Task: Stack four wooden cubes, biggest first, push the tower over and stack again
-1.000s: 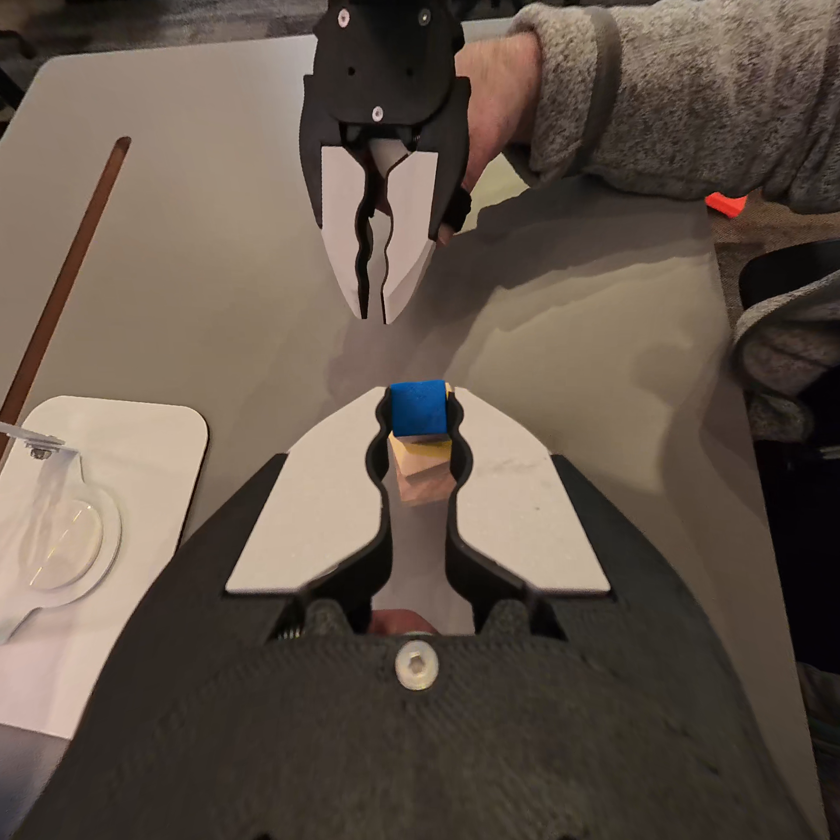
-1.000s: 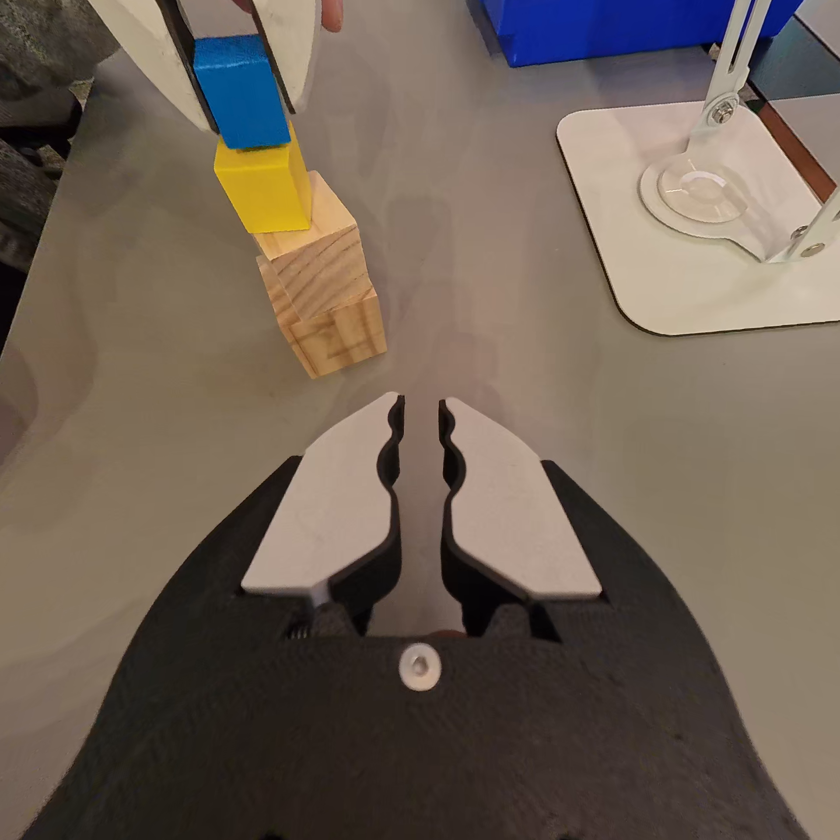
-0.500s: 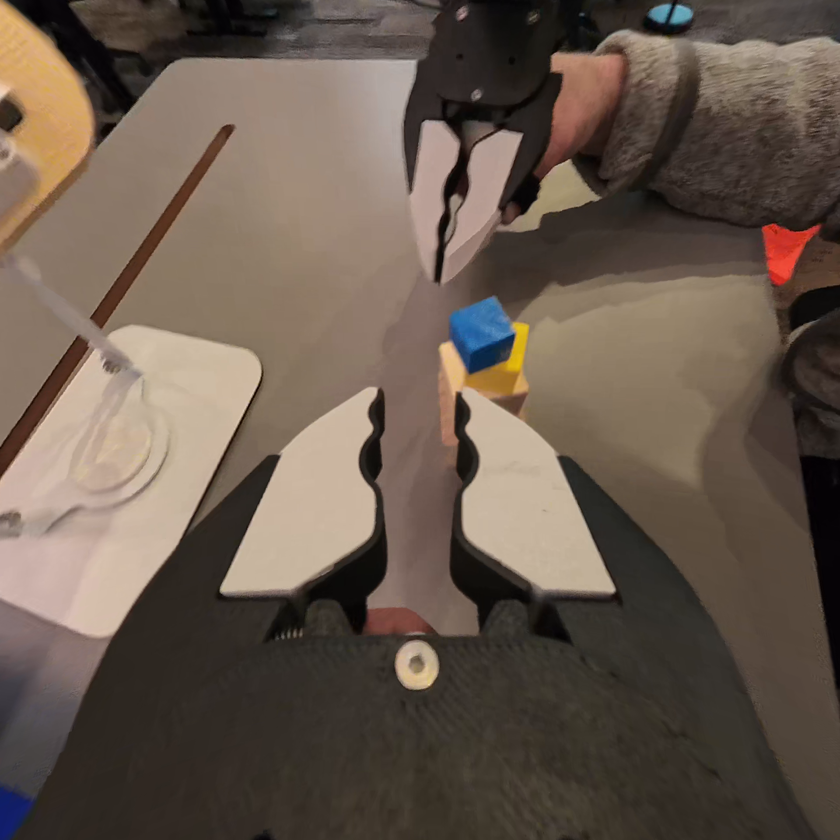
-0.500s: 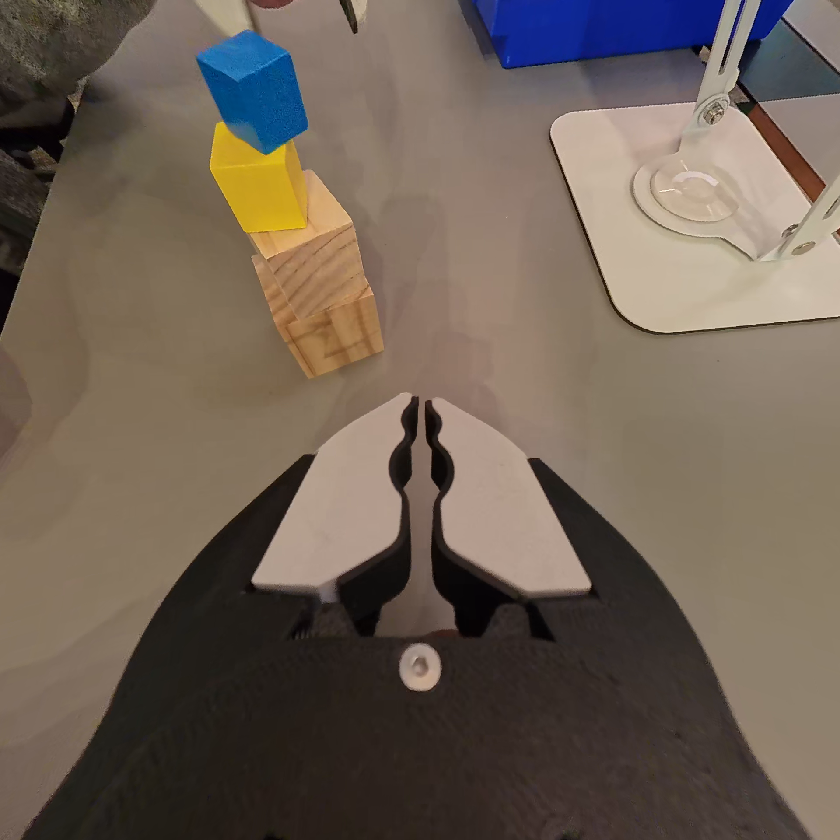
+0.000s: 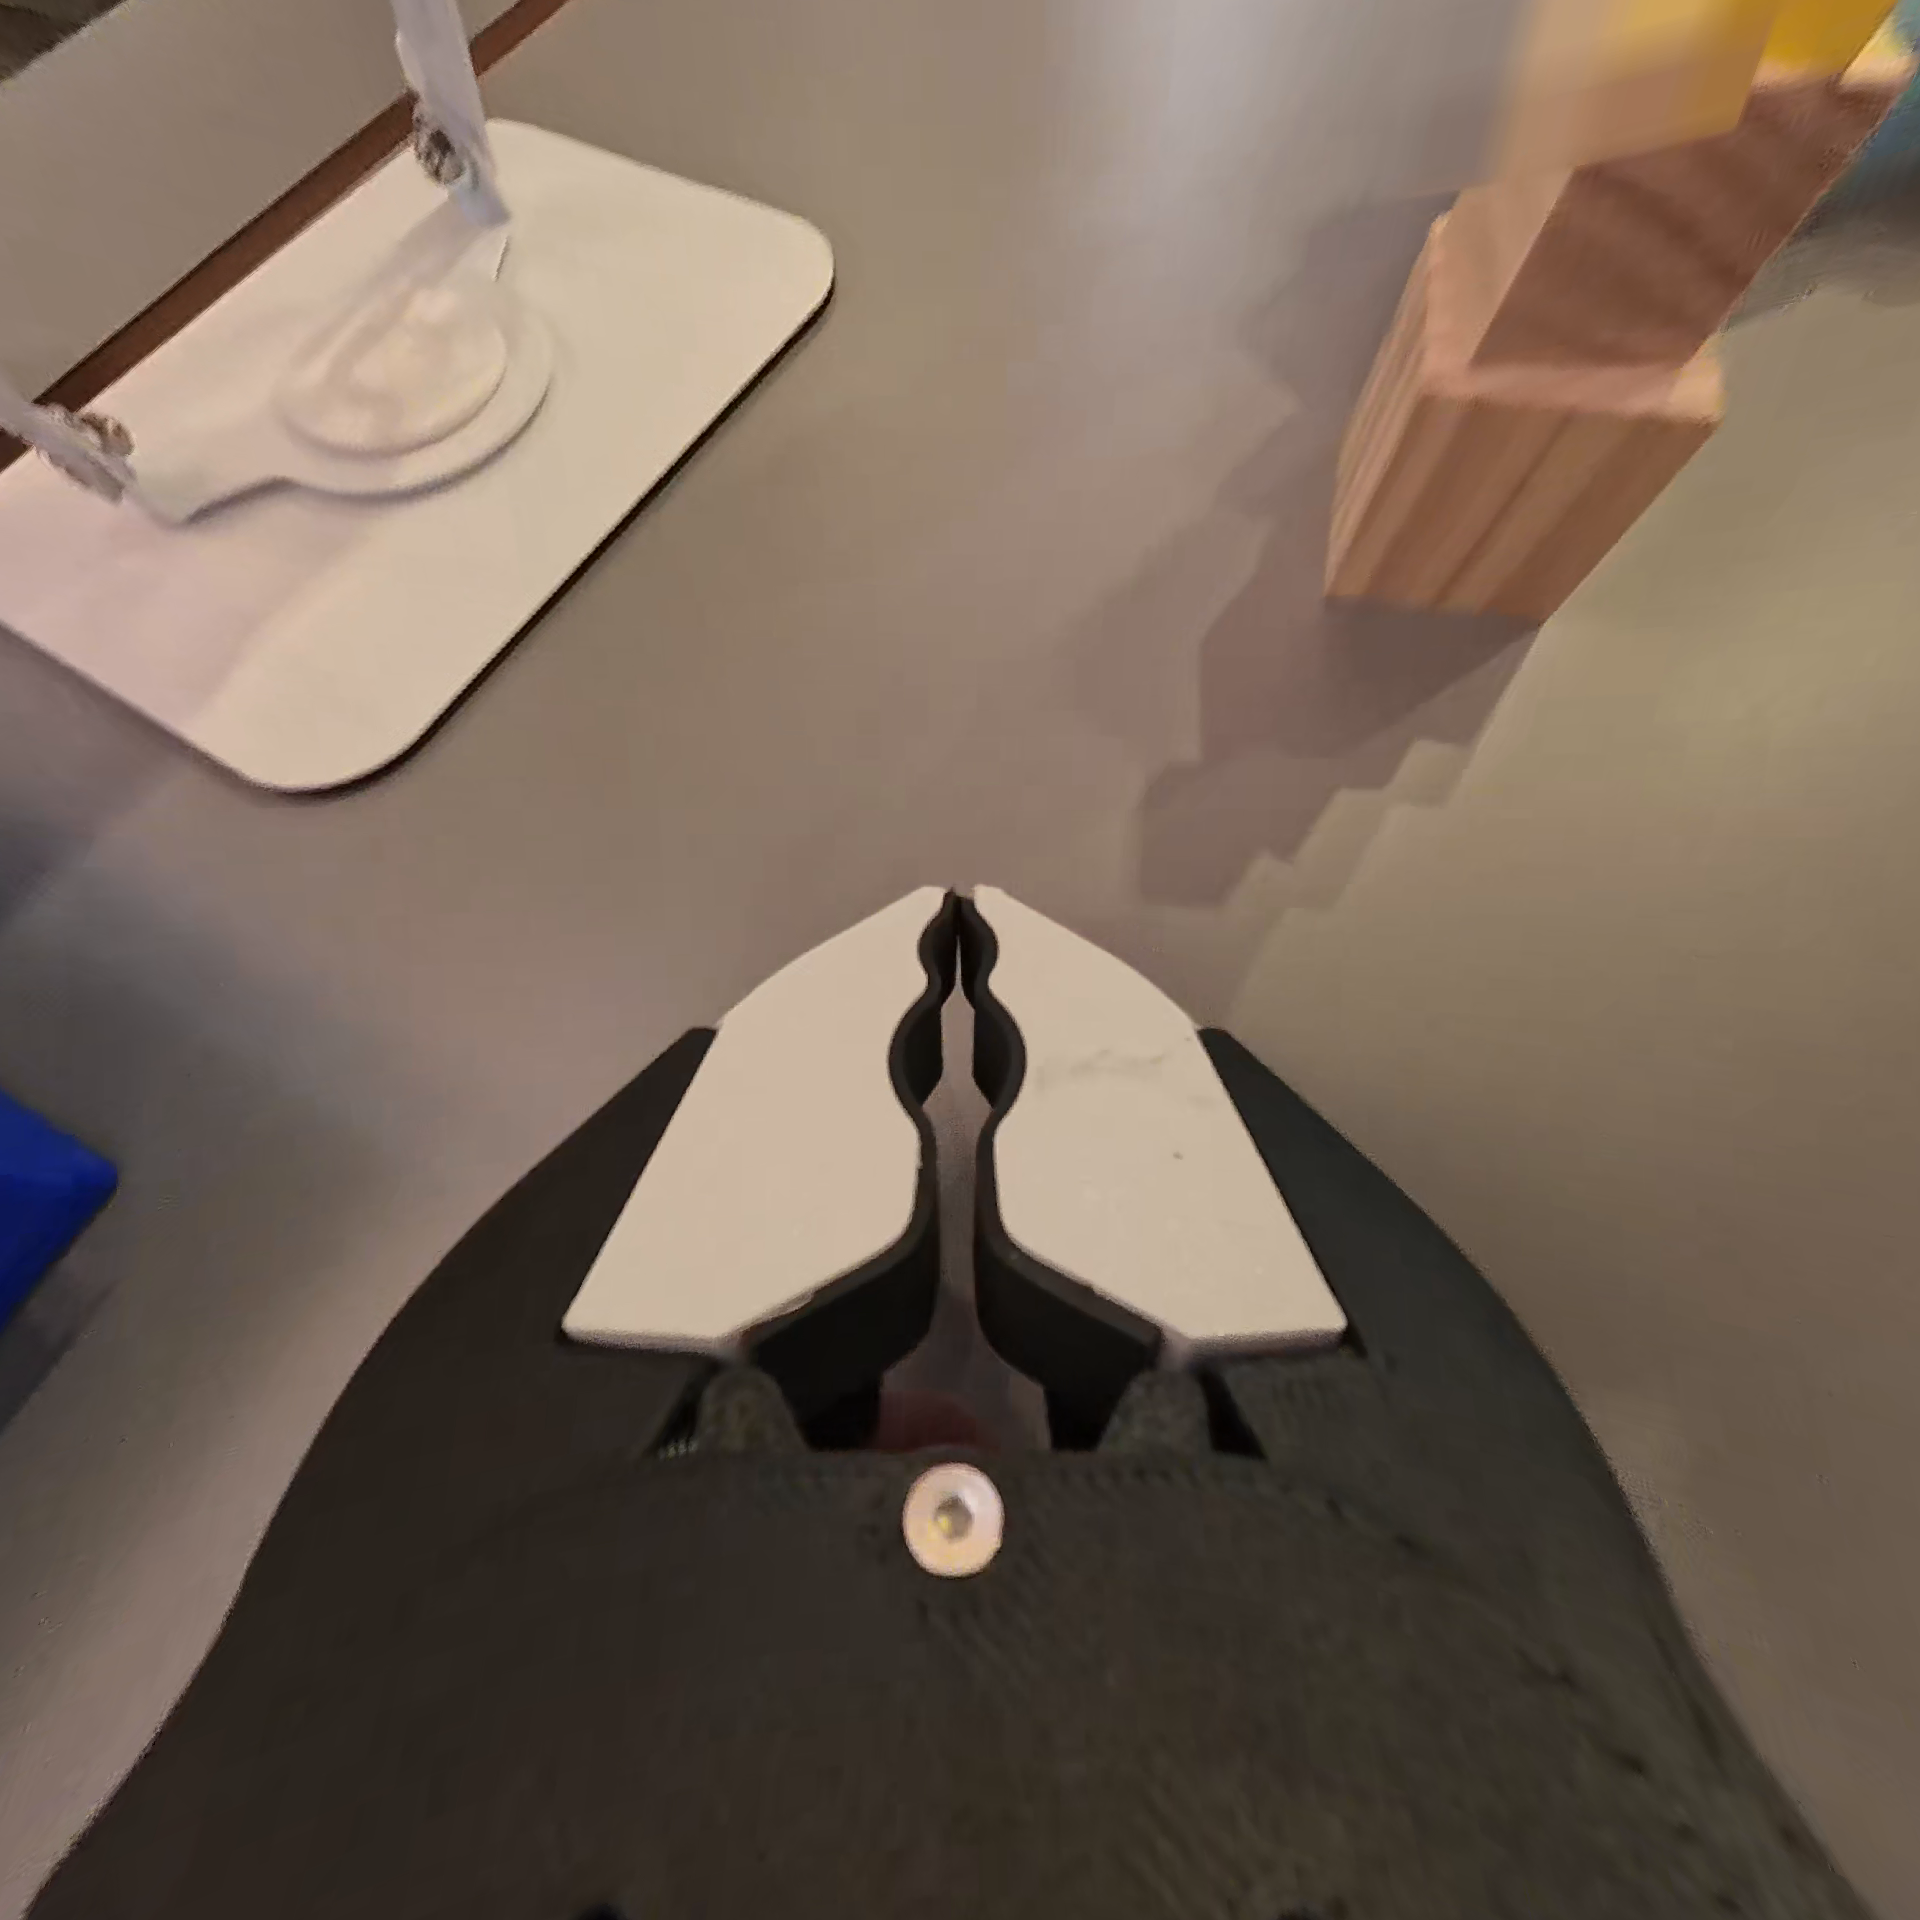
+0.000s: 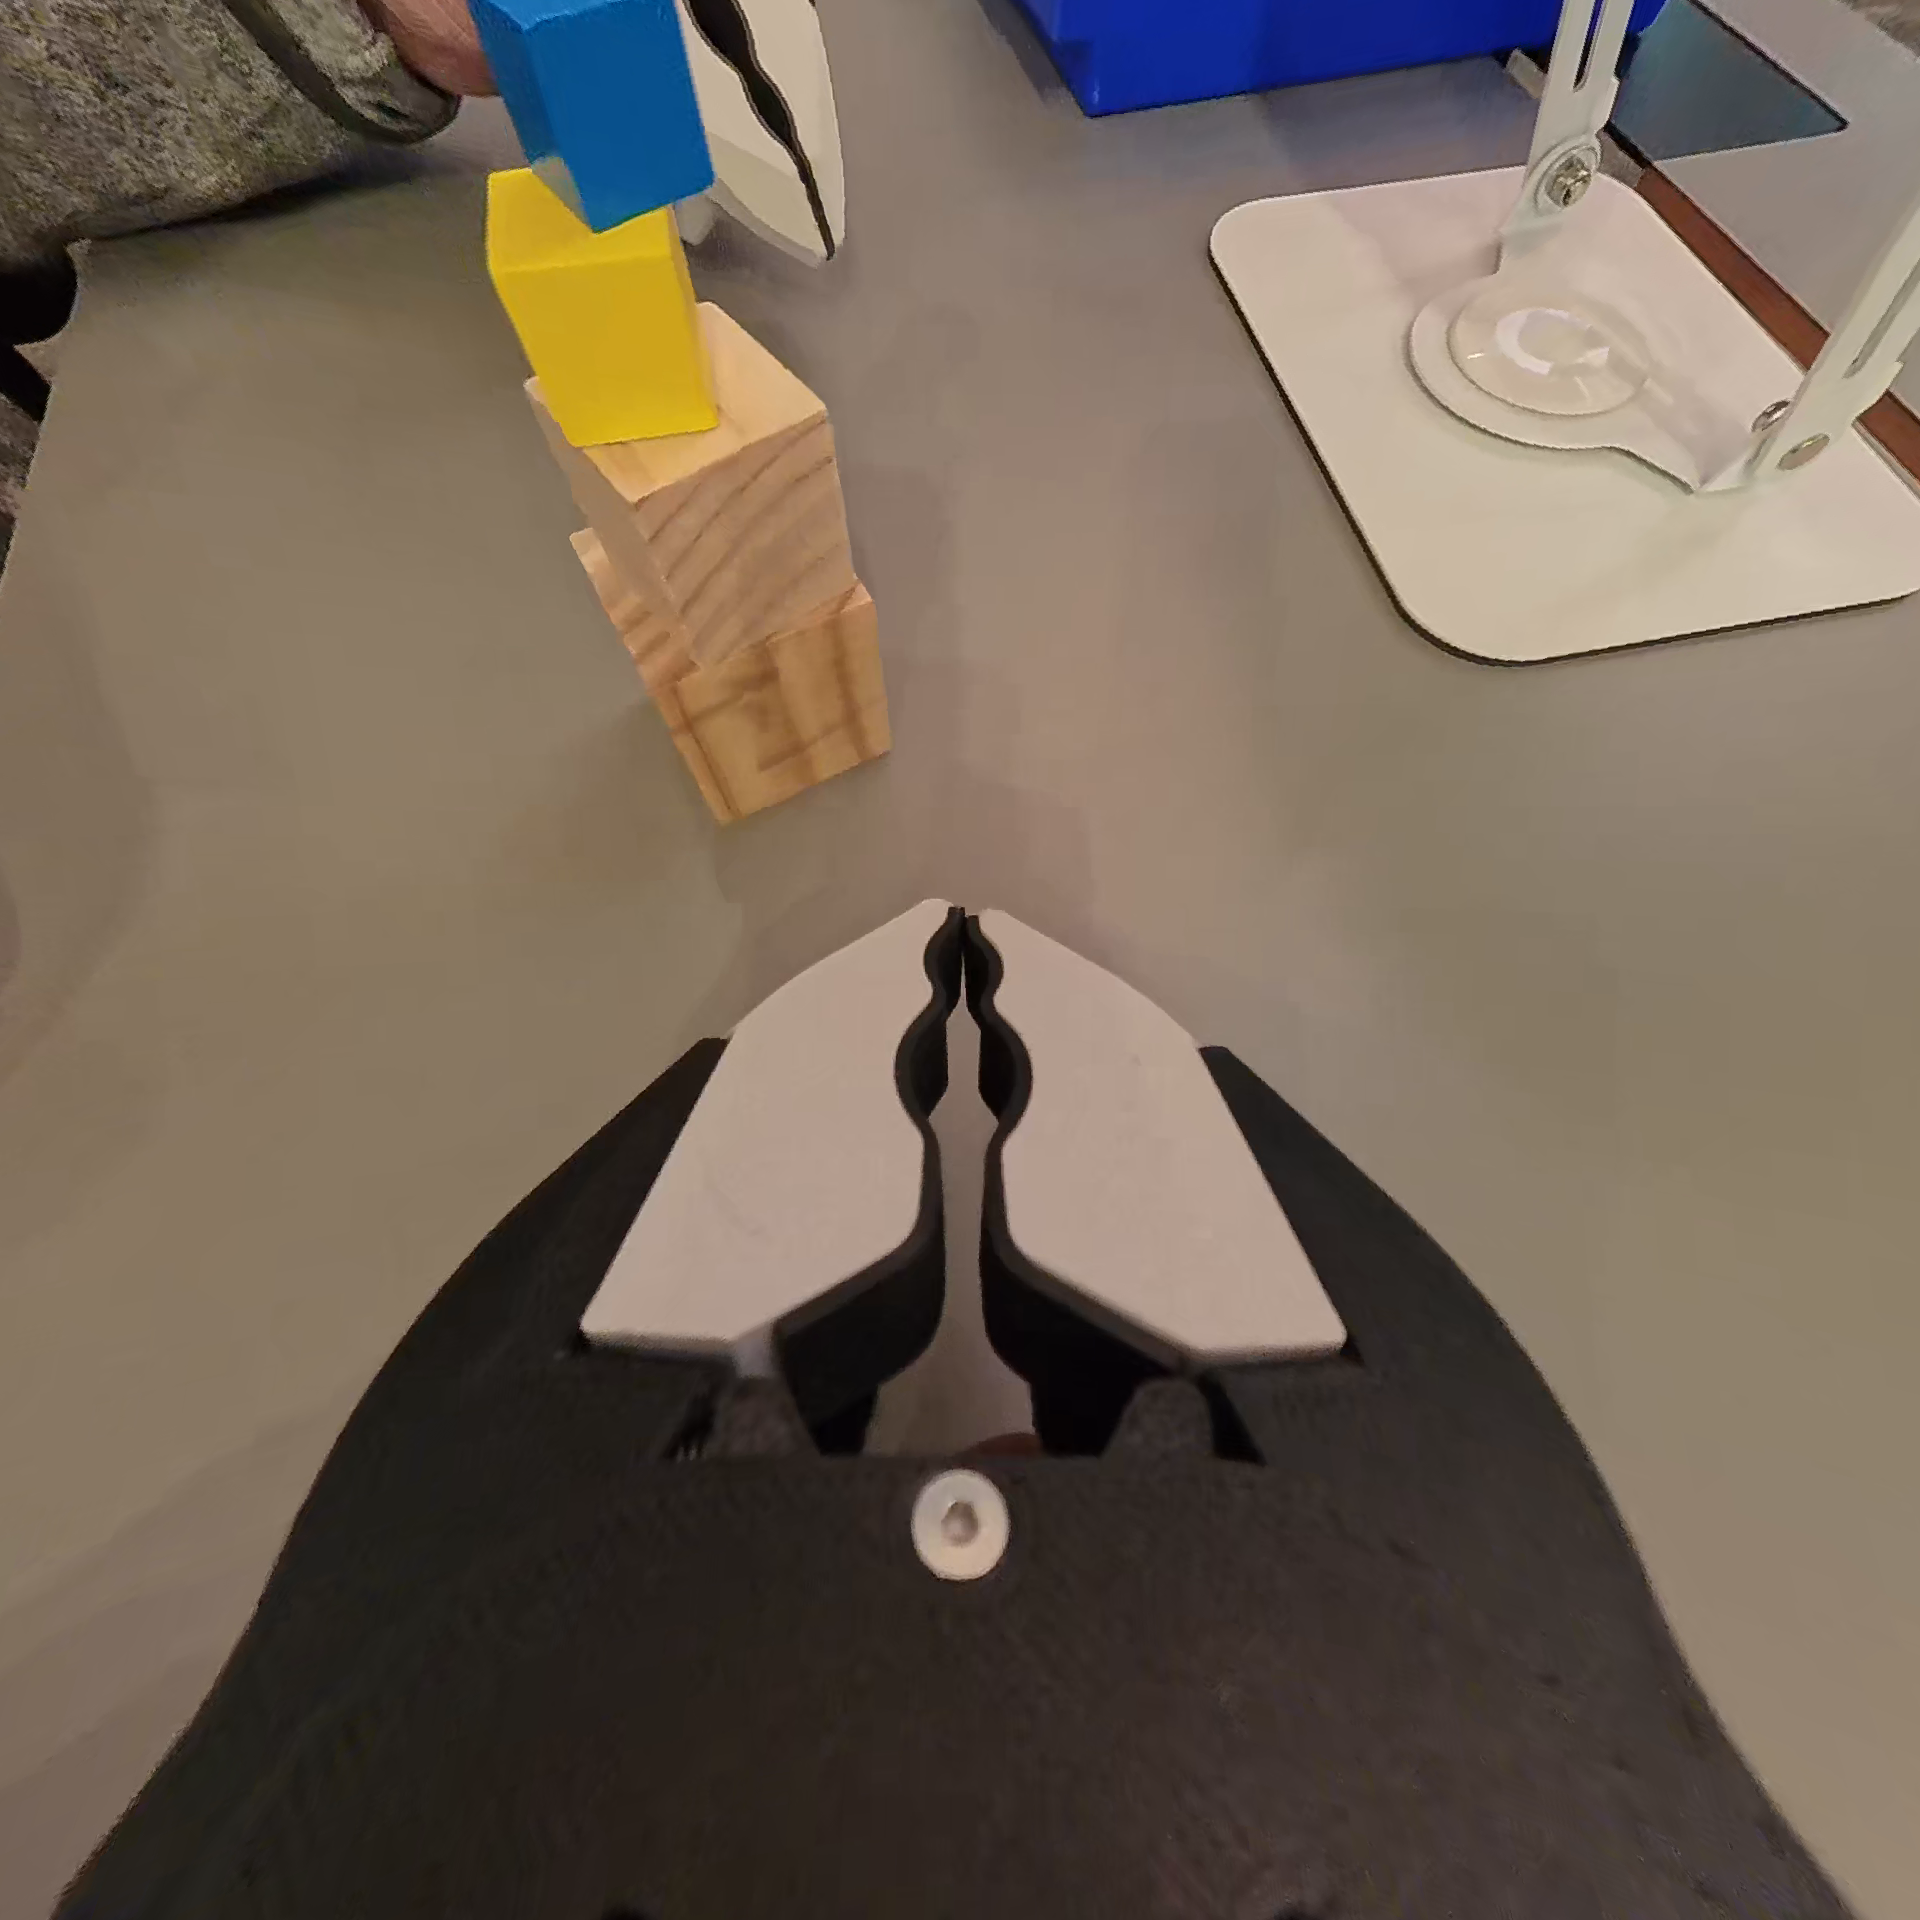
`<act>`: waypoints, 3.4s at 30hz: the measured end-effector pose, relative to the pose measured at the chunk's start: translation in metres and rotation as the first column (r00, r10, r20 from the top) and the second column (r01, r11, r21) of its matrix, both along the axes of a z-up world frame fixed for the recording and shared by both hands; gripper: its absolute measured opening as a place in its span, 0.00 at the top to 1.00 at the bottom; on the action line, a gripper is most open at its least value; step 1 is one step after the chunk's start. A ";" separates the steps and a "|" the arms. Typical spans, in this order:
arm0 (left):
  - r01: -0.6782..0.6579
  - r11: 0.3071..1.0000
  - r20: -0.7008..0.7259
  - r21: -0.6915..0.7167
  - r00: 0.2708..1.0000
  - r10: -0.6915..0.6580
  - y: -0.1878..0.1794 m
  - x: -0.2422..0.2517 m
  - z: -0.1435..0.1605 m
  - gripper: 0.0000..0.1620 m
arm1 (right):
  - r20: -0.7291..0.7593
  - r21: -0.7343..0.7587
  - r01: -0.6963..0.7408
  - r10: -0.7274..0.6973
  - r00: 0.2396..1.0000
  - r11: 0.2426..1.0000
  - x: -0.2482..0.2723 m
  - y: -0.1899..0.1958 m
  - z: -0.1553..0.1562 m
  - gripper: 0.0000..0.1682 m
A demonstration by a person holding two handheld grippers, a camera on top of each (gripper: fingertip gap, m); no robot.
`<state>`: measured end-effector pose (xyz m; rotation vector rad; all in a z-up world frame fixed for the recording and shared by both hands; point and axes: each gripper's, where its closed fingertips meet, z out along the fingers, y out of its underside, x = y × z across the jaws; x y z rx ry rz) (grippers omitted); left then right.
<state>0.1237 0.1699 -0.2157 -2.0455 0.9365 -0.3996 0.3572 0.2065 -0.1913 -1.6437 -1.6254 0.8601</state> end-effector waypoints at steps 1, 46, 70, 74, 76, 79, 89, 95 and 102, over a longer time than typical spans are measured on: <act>-0.007 1.000 -0.020 -0.010 1.000 0.007 -0.001 -0.005 -0.004 1.00 | -0.005 0.005 0.002 -0.002 1.000 1.000 -0.001 -0.003 0.000 1.00; -0.496 0.859 -0.055 0.126 0.861 0.505 -0.066 -0.228 0.005 1.00 | 0.126 0.266 0.417 -0.460 0.879 0.869 -0.160 -0.015 0.004 1.00; -0.542 0.818 -0.139 0.190 0.810 0.569 -0.083 -0.268 0.001 1.00 | 0.171 0.163 0.304 -0.331 0.928 0.938 -0.094 -0.018 -0.043 1.00; -0.534 0.824 -0.158 0.189 0.812 0.562 -0.083 -0.267 -0.001 1.00 | 0.166 0.143 0.308 -0.329 0.929 0.941 -0.093 -0.018 -0.043 1.00; -0.536 0.823 -0.153 0.186 0.812 0.563 -0.083 -0.268 -0.001 1.00 | 0.167 0.140 0.308 -0.329 0.930 0.941 -0.093 -0.018 -0.044 1.00; -0.541 0.819 -0.146 0.190 0.809 0.569 -0.082 -0.268 0.000 1.00 | 0.166 0.153 0.306 -0.330 0.929 0.940 -0.094 -0.018 -0.043 1.00; -0.575 0.792 -0.102 0.208 0.792 0.602 -0.081 -0.276 0.007 1.00 | 0.155 0.187 0.326 -0.355 0.922 0.927 -0.080 -0.010 -0.041 1.00; -0.632 0.737 -0.048 0.240 0.750 0.659 -0.072 -0.291 0.018 0.75 | 0.152 0.183 0.360 -0.388 0.909 0.915 -0.057 0.003 -0.041 1.00; -0.598 0.776 -0.083 0.199 0.779 0.621 -0.049 -0.292 0.010 0.55 | 0.159 0.181 0.353 -0.381 0.911 0.918 -0.055 0.003 -0.042 1.00</act>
